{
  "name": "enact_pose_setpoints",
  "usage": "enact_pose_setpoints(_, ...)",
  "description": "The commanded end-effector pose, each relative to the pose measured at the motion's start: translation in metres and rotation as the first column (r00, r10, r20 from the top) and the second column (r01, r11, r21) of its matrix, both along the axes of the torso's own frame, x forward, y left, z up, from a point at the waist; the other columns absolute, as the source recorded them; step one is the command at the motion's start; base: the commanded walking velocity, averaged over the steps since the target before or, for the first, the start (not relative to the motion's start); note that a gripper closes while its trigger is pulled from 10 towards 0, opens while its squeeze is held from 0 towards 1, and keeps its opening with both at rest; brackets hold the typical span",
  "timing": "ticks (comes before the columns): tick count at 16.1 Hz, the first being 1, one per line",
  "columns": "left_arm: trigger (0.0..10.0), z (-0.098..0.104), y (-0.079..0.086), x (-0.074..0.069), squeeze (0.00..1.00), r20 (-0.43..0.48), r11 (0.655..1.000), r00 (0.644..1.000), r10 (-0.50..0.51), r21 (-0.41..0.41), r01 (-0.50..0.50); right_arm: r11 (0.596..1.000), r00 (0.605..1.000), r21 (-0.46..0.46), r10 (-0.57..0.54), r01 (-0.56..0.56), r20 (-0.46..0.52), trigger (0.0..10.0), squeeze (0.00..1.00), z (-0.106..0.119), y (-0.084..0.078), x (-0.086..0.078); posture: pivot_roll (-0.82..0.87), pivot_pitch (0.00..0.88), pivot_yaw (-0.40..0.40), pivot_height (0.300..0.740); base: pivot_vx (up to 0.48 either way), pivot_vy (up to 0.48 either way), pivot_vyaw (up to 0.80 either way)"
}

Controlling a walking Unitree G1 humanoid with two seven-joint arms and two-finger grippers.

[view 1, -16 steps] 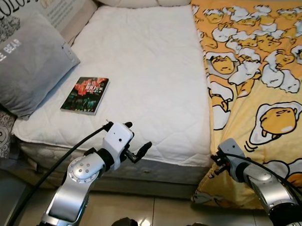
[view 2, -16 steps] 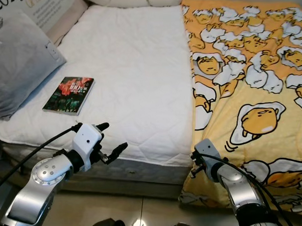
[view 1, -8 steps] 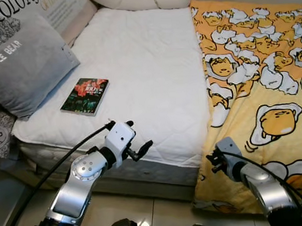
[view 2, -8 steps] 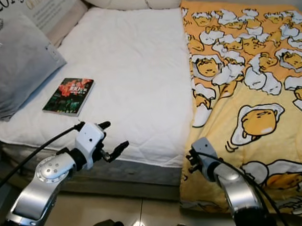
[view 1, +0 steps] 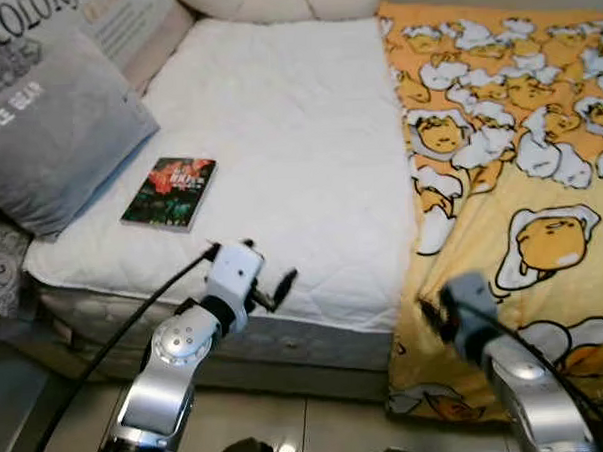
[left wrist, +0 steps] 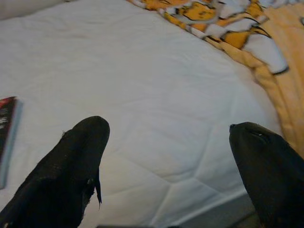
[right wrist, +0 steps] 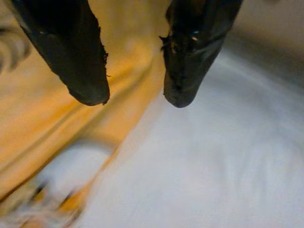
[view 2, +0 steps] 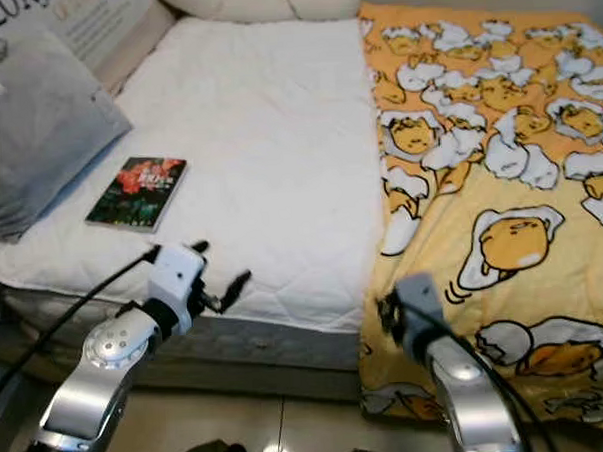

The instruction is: Clean up the room

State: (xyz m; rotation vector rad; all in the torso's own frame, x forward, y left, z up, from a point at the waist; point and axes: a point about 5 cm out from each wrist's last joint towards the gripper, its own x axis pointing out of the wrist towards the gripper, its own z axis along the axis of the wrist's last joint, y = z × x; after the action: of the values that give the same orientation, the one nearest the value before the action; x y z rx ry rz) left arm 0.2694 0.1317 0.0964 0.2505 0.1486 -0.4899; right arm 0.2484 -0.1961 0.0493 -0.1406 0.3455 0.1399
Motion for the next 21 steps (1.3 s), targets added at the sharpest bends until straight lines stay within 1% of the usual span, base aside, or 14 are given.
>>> enact_pose_setpoints(1,10.0,0.000,0.006,0.001,0.88,0.008,0.998,0.998,0.056,-0.006,-0.056,0.991,0.979,0.029,-0.135,0.132,0.154,10.0,1.00,0.022,-0.003,0.008,0.01,0.009,0.011,0.740,0.000,-0.319,0.00)
enact_pose_setpoints(2,10.0,0.000,0.006,0.002,0.88,0.009,0.998,0.998,0.062,-0.008,-0.062,0.989,0.977,0.039,-0.144,0.140,0.156,10.0,1.00,0.024,-0.001,0.009,0.01,0.003,0.012,0.740,0.000,-0.446,0.00)
enact_pose_setpoints(3,10.0,0.002,0.007,0.004,0.88,0.016,0.997,0.996,0.082,-0.015,-0.082,0.988,0.975,0.086,-0.144,0.131,0.169,10.0,1.00,0.028,0.007,0.010,0.01,0.000,0.013,0.740,0.000,-0.454,0.00)
enact_pose_setpoints(4,10.0,0.003,0.009,0.007,0.88,0.027,0.992,0.992,0.124,-0.026,-0.123,0.984,0.964,0.105,-0.162,0.143,0.209,10.0,1.00,0.034,0.014,0.011,0.01,0.000,0.012,0.740,0.000,-0.458,0.00)
enact_pose_setpoints(5,10.0,0.005,0.011,0.010,0.88,0.036,0.987,0.987,0.158,-0.032,-0.156,0.985,0.955,0.099,-0.164,0.144,0.245,10.0,1.00,0.038,0.018,0.012,0.02,0.000,0.012,0.740,0.000,-0.458,0.00)
enact_pose_setpoints(6,10.0,0.007,0.015,0.014,0.88,0.042,0.976,0.976,0.215,-0.051,-0.213,0.985,0.934,0.130,-0.150,0.114,0.323,10.0,1.00,0.047,0.025,0.013,0.01,0.000,0.011,0.740,0.000,-0.458,0.00)
enact_pose_setpoints(7,10.0,0.009,0.018,0.017,0.88,0.043,0.966,0.967,0.252,-0.067,-0.249,0.983,0.924,0.160,-0.144,0.092,0.353,10.0,1.00,0.051,0.029,0.013,0.02,0.000,0.011,0.740,0.000,-0.458,0.00)
enact_pose_setpoints(9,10.0,0.010,0.019,0.019,0.88,0.046,0.964,0.965,0.259,-0.068,-0.255,0.985,0.941,0.149,-0.127,0.083,0.313,10.0,1.00,0.046,0.031,0.015,0.02,0.000,0.012,0.740,0.000,-0.459,0.00)
enact_pose_setpoints(10,10.0,0.011,0.019,0.020,0.88,0.052,0.965,0.964,0.259,-0.062,-0.256,0.987,0.942,0.118,-0.142,0.110,0.305,10.0,1.00,0.043,0.028,0.017,0.02,0.000,0.013,0.740,0.000,-0.458,0.00)
enact_pose_setpoints(11,10.0,0.011,0.020,0.020,0.88,0.054,0.964,0.964,0.262,-0.062,-0.259,0.986,0.939,0.114,-0.152,0.122,0.307,10.0,1.00,0.043,0.026,0.017,0.02,0.000,0.013,0.740,0.000,-0.461,0.00)
enact_pose_setpoints(13,10.0,0.012,0.020,0.023,0.88,0.059,0.959,0.958,0.280,-0.066,-0.276,0.973,0.926,0.136,-0.220,0.186,0.307,10.0,1.00,0.043,0.018,0.019,0.01,0.000,0.014,0.740,0.000,-0.461,0.00)
enact_pose_setpoints(15,10.0,0.012,0.018,0.024,0.88,0.059,0.961,0.960,0.273,-0.065,-0.269,0.971,0.932,0.120,-0.235,0.209,0.275,10.0,1.00,0.041,0.017,0.020,0.01,0.000,0.014,0.740,0.000,-0.461,0.00)
enact_pose_setpoints(19,10.0,0.013,0.013,0.027,0.88,0.060,0.962,0.962,0.268,-0.070,-0.264,0.973,0.936,0.135,-0.219,0.188,0.275,10.0,1.00,0.043,0.020,0.025,-0.01,0.000,0.031,0.740,0.000,-0.459,0.00)
enact_pose_setpoints(21,10.0,0.008,0.014,0.026,0.88,0.054,0.963,0.962,0.267,-0.054,-0.264,0.976,0.939,0.127,-0.204,0.174,0.278,10.0,1.00,0.043,0.021,0.029,0.00,0.000,0.016,0.740,0.000,-0.458,0.00)
